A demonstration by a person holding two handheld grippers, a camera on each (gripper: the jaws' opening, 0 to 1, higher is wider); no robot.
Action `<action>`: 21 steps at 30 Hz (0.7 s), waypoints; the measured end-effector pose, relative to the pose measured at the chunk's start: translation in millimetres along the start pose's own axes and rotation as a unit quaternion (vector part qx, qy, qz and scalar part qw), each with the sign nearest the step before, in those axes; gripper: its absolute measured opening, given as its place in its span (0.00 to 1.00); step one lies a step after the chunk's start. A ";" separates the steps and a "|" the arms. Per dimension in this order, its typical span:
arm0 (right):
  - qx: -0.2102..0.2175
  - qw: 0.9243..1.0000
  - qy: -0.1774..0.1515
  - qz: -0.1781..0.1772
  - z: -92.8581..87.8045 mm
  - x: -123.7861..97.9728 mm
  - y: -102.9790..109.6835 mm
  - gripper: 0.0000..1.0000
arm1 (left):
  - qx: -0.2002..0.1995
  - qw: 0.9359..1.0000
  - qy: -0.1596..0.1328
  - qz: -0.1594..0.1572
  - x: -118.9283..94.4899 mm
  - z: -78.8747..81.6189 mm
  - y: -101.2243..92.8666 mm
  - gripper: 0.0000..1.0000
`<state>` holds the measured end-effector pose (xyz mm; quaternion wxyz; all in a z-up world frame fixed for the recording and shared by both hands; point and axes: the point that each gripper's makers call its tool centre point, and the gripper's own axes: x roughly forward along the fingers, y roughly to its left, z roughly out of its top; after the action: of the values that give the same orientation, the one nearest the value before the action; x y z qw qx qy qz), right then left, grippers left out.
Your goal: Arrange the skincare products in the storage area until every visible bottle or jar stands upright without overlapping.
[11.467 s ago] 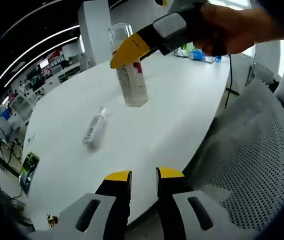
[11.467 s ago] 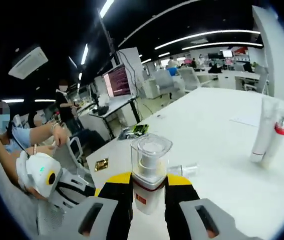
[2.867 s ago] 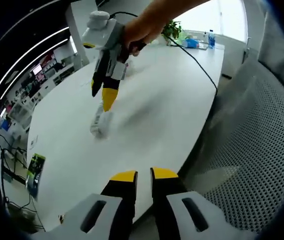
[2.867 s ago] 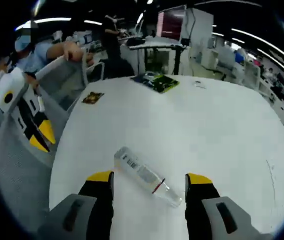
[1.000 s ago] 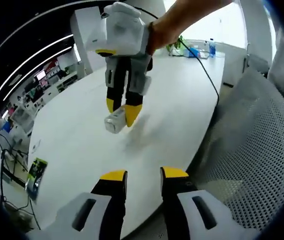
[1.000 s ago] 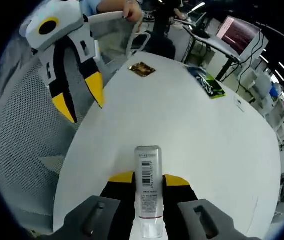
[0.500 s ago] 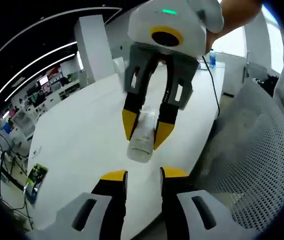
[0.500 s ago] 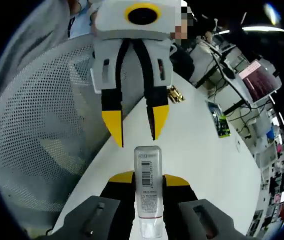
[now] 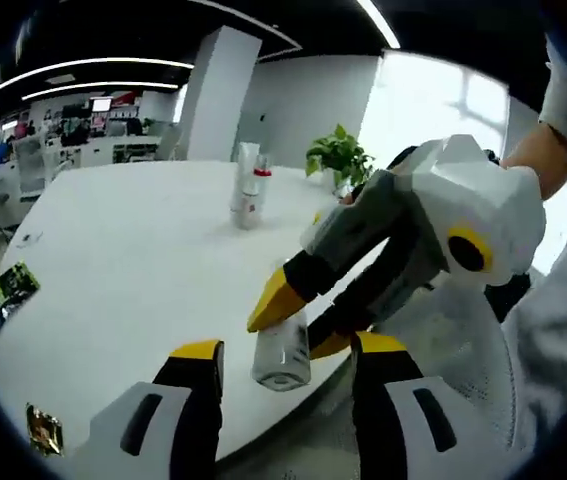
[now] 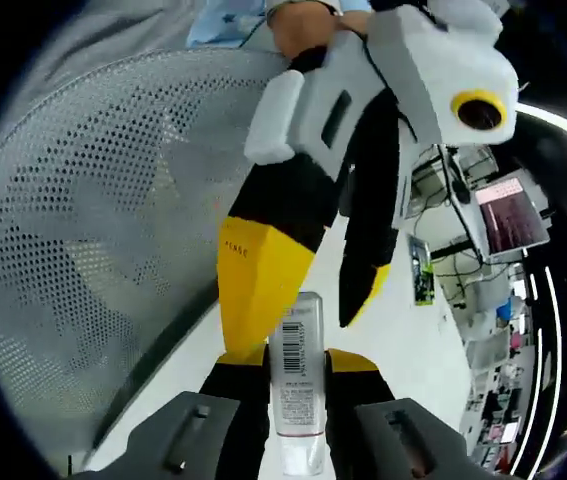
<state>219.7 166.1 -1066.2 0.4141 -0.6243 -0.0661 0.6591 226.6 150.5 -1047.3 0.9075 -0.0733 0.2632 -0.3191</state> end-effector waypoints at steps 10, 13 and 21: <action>-0.123 0.992 0.002 -0.034 11.7 -18.8 9.9 0.13 | -0.018 0.999 0.039 -0.031 -3.3 -10.6 -11.0 0.33; -0.144 0.989 0.001 -0.036 13.8 -19.4 11.6 0.13 | -0.025 0.997 0.050 -0.048 -3.2 -13.4 -19.3 0.27; -0.177 0.983 0.005 -0.049 16.1 -14.6 6.9 0.13 | -0.043 0.995 0.078 -0.035 -4.7 -17.4 -15.3 0.18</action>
<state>200.5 159.3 -1055.7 0.3295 -0.6870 -0.2097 0.6128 206.1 142.0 -1055.5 0.8686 -0.0965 0.3436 -0.3438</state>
